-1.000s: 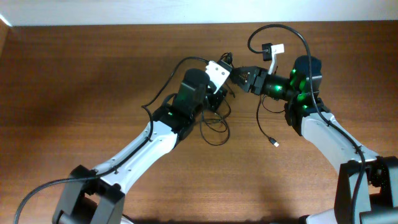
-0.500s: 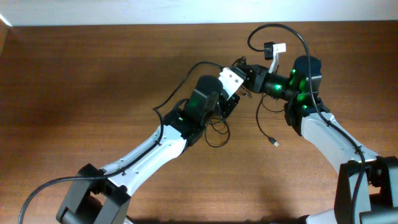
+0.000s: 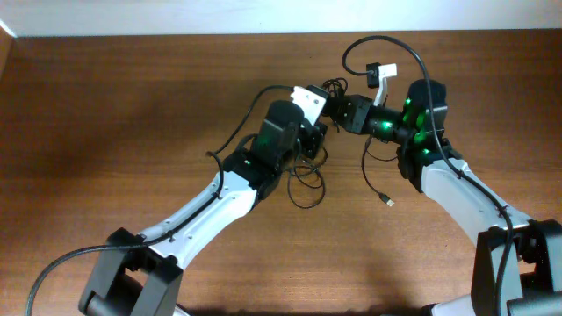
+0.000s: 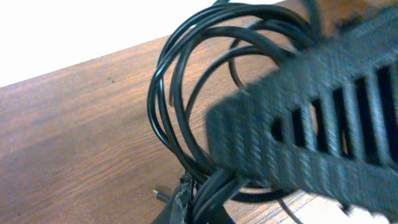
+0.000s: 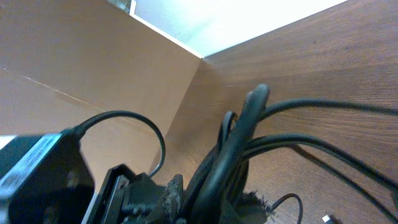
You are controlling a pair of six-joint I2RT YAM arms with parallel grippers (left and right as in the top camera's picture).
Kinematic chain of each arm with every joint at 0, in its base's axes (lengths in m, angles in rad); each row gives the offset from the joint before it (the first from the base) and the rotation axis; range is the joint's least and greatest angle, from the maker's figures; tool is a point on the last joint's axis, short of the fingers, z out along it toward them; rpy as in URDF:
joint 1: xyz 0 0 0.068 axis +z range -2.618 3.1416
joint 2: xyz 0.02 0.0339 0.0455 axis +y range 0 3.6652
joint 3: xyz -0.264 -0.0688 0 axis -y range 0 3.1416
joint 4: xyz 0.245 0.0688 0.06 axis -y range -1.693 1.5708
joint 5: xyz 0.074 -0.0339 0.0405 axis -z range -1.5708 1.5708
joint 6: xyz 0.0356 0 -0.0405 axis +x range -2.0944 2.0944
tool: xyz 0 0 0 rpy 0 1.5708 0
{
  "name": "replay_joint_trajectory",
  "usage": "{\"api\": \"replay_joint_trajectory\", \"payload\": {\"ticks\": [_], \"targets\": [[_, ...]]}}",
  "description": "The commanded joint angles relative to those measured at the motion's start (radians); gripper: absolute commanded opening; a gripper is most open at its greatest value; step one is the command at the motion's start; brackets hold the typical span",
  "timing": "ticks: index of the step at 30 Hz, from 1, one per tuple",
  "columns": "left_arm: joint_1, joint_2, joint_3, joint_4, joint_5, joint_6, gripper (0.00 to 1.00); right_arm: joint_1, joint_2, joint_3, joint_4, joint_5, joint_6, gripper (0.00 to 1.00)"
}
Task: Untangle cables
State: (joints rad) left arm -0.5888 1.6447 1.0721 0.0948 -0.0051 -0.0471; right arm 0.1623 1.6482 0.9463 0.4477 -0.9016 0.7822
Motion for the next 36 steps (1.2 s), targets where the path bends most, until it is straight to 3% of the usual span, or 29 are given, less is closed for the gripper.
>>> {"api": "replay_joint_trajectory", "payload": {"ticks": [1,8,10,13,15,16,19,20,22,24,26,28,36], "targets": [[0.075,-0.003,0.004,-0.002,-0.089,-0.129,0.00,-0.012,-0.013,0.002,-0.007,0.008,-0.019,0.07],[0.077,-0.003,0.004,-0.003,-0.089,-0.144,0.00,-0.012,-0.013,0.002,-0.006,0.004,-0.019,0.06],[0.077,-0.003,0.004,-0.006,-0.085,-0.143,0.00,-0.012,-0.013,0.002,-0.006,0.004,-0.019,0.14],[0.077,-0.003,0.004,-0.005,-0.050,-0.143,0.00,-0.012,-0.013,0.002,-0.006,0.005,-0.019,0.33],[0.075,-0.003,0.004,0.002,-0.019,-0.142,0.00,-0.012,-0.013,0.002,-0.006,0.005,-0.019,0.23],[0.073,-0.003,0.004,0.002,-0.015,-0.142,0.00,-0.012,-0.013,0.002,-0.006,0.005,-0.019,0.24],[0.058,-0.003,0.004,0.002,-0.004,-0.101,0.00,-0.012,-0.013,0.002,-0.006,0.006,-0.019,0.47],[0.046,-0.003,0.004,0.002,-0.001,-0.048,0.00,-0.012,-0.013,0.002,-0.005,0.007,-0.019,0.60],[0.010,-0.003,0.004,0.002,-0.002,0.065,0.00,-0.012,-0.013,0.002,-0.002,0.014,-0.018,0.63],[-0.011,-0.003,0.004,0.002,-0.006,0.105,0.00,-0.012,-0.013,0.002,-0.002,0.016,-0.018,0.63],[-0.013,-0.003,0.004,0.002,-0.017,0.105,0.00,-0.012,-0.013,0.002,-0.003,0.016,-0.018,0.60],[-0.013,-0.003,0.004,0.002,-0.017,0.105,0.00,-0.012,-0.013,0.002,-0.003,0.016,-0.018,0.36],[-0.011,-0.003,0.004,0.009,-0.017,0.095,0.00,-0.012,-0.013,0.002,-0.003,0.008,-0.018,0.04]]}}
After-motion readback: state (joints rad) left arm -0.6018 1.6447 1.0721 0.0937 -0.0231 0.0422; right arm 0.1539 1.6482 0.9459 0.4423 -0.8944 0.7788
